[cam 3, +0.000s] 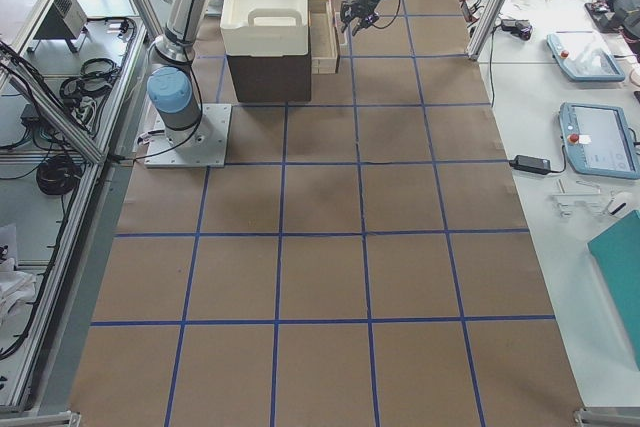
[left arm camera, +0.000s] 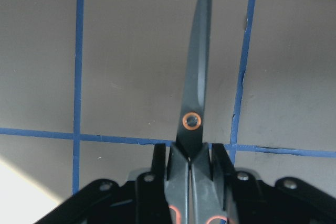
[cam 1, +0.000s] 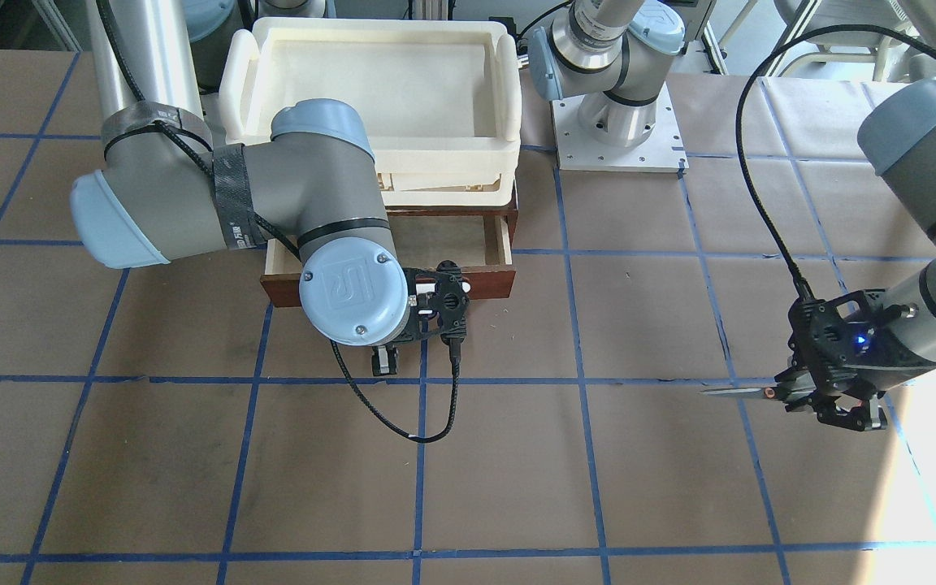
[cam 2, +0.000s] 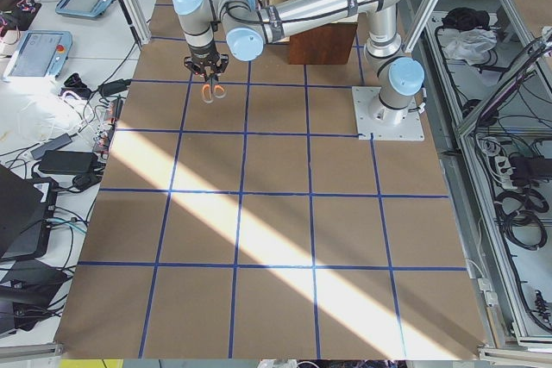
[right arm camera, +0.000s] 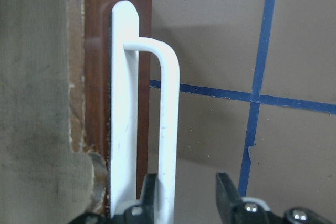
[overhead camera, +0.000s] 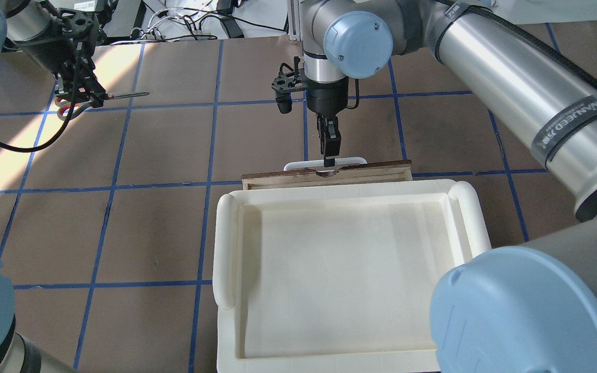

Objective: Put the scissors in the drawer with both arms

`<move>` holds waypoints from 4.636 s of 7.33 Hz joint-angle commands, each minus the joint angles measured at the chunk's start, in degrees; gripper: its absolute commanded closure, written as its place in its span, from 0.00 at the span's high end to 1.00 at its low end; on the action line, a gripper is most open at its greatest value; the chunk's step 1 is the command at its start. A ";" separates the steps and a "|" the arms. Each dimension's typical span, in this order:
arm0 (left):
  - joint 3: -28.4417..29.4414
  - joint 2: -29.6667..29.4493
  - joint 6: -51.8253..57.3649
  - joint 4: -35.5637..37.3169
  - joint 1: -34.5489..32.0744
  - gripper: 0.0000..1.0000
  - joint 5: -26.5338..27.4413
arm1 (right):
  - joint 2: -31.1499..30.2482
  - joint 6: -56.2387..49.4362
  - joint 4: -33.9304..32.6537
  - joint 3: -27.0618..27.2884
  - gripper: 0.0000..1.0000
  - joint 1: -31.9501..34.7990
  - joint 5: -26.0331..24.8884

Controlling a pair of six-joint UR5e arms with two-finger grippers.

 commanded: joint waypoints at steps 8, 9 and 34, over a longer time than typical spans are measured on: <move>0.13 0.49 0.00 0.09 -2.08 0.00 -0.01 | 1.99 -1.90 -5.62 -2.84 0.49 -0.83 -0.01; 0.13 0.66 0.00 0.00 -2.26 0.00 0.08 | 2.16 -1.99 -5.98 -3.19 0.49 -0.83 -0.01; -10.33 4.18 -34.71 5.54 -40.67 0.00 -0.36 | -32.73 81.07 0.26 12.01 1.00 -12.88 -3.00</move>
